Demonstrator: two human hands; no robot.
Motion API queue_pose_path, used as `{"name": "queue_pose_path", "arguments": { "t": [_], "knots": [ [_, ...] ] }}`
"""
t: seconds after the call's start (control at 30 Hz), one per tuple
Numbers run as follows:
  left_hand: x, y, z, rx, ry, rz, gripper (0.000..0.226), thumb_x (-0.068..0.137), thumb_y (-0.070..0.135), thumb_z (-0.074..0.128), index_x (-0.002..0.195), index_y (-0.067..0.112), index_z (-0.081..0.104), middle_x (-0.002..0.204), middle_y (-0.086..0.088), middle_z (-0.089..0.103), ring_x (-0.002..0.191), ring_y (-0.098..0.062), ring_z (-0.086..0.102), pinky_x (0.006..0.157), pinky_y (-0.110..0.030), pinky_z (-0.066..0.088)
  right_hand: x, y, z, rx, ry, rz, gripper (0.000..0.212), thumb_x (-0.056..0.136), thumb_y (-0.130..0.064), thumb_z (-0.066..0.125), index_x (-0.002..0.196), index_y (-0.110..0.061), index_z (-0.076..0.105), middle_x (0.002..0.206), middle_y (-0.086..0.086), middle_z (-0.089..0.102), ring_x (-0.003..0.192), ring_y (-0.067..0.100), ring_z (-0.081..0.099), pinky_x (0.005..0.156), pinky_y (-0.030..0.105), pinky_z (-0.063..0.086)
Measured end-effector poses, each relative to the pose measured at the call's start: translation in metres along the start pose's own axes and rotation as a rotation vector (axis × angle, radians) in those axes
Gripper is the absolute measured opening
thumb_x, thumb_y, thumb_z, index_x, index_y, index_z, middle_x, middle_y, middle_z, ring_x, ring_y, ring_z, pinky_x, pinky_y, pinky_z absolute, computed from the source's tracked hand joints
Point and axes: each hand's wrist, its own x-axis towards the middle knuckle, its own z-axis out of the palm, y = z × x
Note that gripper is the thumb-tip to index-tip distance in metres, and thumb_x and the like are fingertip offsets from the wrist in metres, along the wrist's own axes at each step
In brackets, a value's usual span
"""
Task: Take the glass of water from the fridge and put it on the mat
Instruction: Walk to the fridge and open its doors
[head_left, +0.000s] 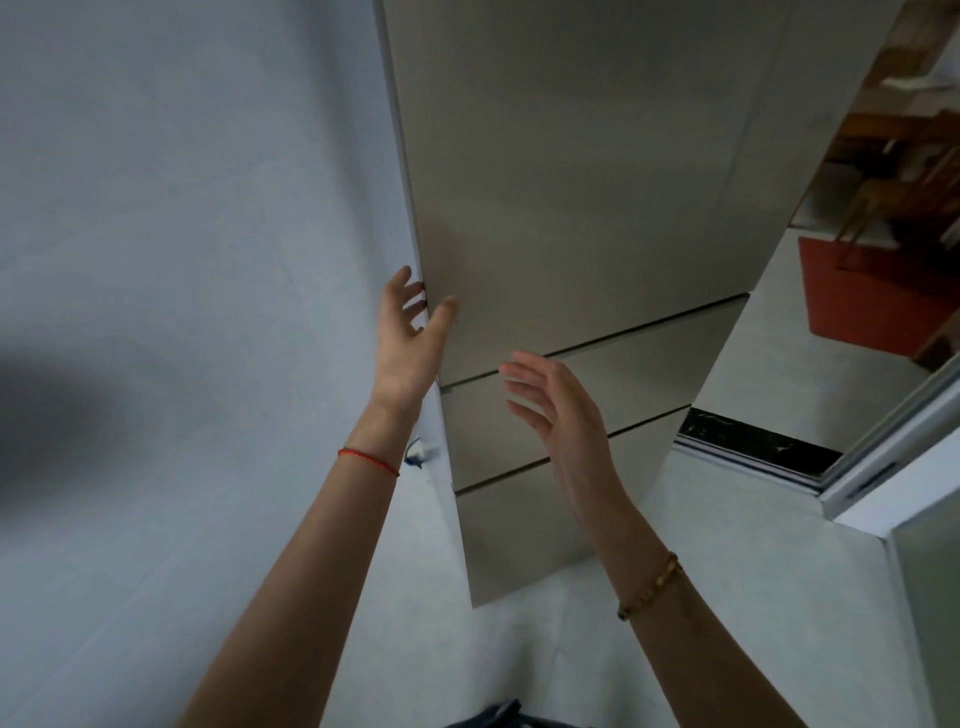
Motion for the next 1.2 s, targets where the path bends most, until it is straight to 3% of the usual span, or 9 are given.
{"name": "queue_pose_path", "arguments": {
  "t": [0.1, 0.23, 0.47, 0.57, 0.73, 0.83, 0.93, 1.07, 1.2],
  "knots": [
    [0.009, -0.005, -0.002, 0.013, -0.005, 0.016, 0.049, 0.097, 0.015, 0.062, 0.144, 0.013, 0.047, 0.14, -0.003, 0.055, 0.133, -0.022, 0.053, 0.11, -0.033, 0.044, -0.003, -0.001, 0.002, -0.001, -0.007, 0.001, 0.04, 0.095, -0.047, 0.04, 0.119, -0.029, 0.068, 0.122, -0.005, 0.074, 0.116, 0.009, 0.068, 0.106, 0.033, 0.052],
    [0.019, -0.007, -0.003, 0.012, -0.032, -0.004, 0.044, 0.099, 0.014, 0.059, 0.142, 0.011, 0.049, 0.134, -0.002, 0.059, 0.13, -0.019, 0.056, 0.092, -0.013, 0.046, -0.014, -0.005, -0.001, -0.007, -0.006, -0.002, 0.037, 0.1, -0.042, 0.039, 0.119, -0.03, 0.068, 0.12, -0.007, 0.075, 0.117, 0.008, 0.068, 0.103, 0.03, 0.054],
    [0.022, -0.002, 0.004, 0.047, -0.005, -0.028, 0.037, 0.101, 0.016, 0.056, 0.136, 0.003, 0.051, 0.12, -0.003, 0.058, 0.11, -0.014, 0.055, 0.073, -0.004, 0.047, -0.037, -0.012, -0.014, -0.02, 0.017, -0.001, 0.034, 0.109, -0.027, 0.034, 0.118, -0.027, 0.067, 0.115, -0.009, 0.075, 0.115, 0.01, 0.068, 0.103, 0.032, 0.055],
    [0.008, 0.0, 0.006, 0.041, 0.01, -0.017, 0.033, 0.102, 0.015, 0.055, 0.133, 0.004, 0.052, 0.118, -0.002, 0.057, 0.108, -0.013, 0.054, 0.074, -0.006, 0.046, -0.046, -0.013, -0.022, -0.011, 0.009, 0.009, 0.035, 0.11, -0.026, 0.033, 0.119, -0.025, 0.067, 0.119, -0.004, 0.073, 0.118, 0.014, 0.067, 0.102, 0.031, 0.055],
    [-0.044, 0.005, 0.012, 0.009, 0.02, -0.002, 0.016, 0.101, 0.022, 0.057, 0.116, 0.015, 0.056, 0.11, 0.004, 0.061, 0.1, -0.009, 0.057, 0.06, 0.0, 0.046, -0.059, -0.019, -0.037, -0.04, -0.023, 0.005, 0.036, 0.11, -0.027, 0.033, 0.123, -0.023, 0.066, 0.123, -0.001, 0.073, 0.116, 0.011, 0.068, 0.102, 0.03, 0.055],
    [-0.081, 0.013, 0.021, -0.086, 0.033, -0.082, 0.033, 0.104, 0.037, 0.046, 0.113, 0.012, 0.064, 0.105, 0.004, 0.071, 0.089, -0.004, 0.068, 0.069, -0.012, 0.055, -0.073, -0.025, -0.05, -0.075, -0.071, -0.022, 0.036, 0.11, -0.026, 0.033, 0.121, -0.023, 0.067, 0.119, 0.0, 0.075, 0.111, 0.013, 0.07, 0.096, 0.027, 0.055],
    [-0.11, 0.022, 0.031, -0.174, 0.064, -0.16, 0.051, 0.106, 0.041, 0.033, 0.107, 0.007, 0.072, 0.104, -0.007, 0.075, 0.091, -0.017, 0.072, 0.088, -0.03, 0.054, -0.091, -0.036, -0.066, -0.094, -0.131, -0.048, 0.035, 0.108, -0.029, 0.035, 0.118, -0.02, 0.067, 0.114, 0.005, 0.075, 0.107, 0.021, 0.071, 0.095, 0.028, 0.055],
    [-0.158, 0.029, 0.048, -0.204, 0.057, -0.167, 0.056, 0.105, 0.042, 0.03, 0.095, 0.012, 0.076, 0.097, -0.007, 0.077, 0.085, -0.017, 0.075, 0.082, -0.027, 0.051, -0.125, -0.046, -0.093, -0.102, -0.2, -0.061, 0.044, 0.099, -0.036, 0.037, 0.12, -0.011, 0.066, 0.114, 0.012, 0.075, 0.103, 0.02, 0.071, 0.094, 0.028, 0.056],
    [-0.218, 0.034, 0.079, -0.213, 0.002, -0.15, 0.058, 0.105, 0.044, 0.028, 0.095, 0.017, 0.078, 0.103, -0.008, 0.079, 0.094, -0.018, 0.076, 0.087, -0.028, 0.051, -0.164, -0.051, -0.133, -0.102, -0.263, -0.079, 0.039, 0.099, -0.032, 0.039, 0.118, -0.011, 0.066, 0.113, 0.015, 0.074, 0.104, 0.021, 0.07, 0.095, 0.03, 0.055]
  ]
}}
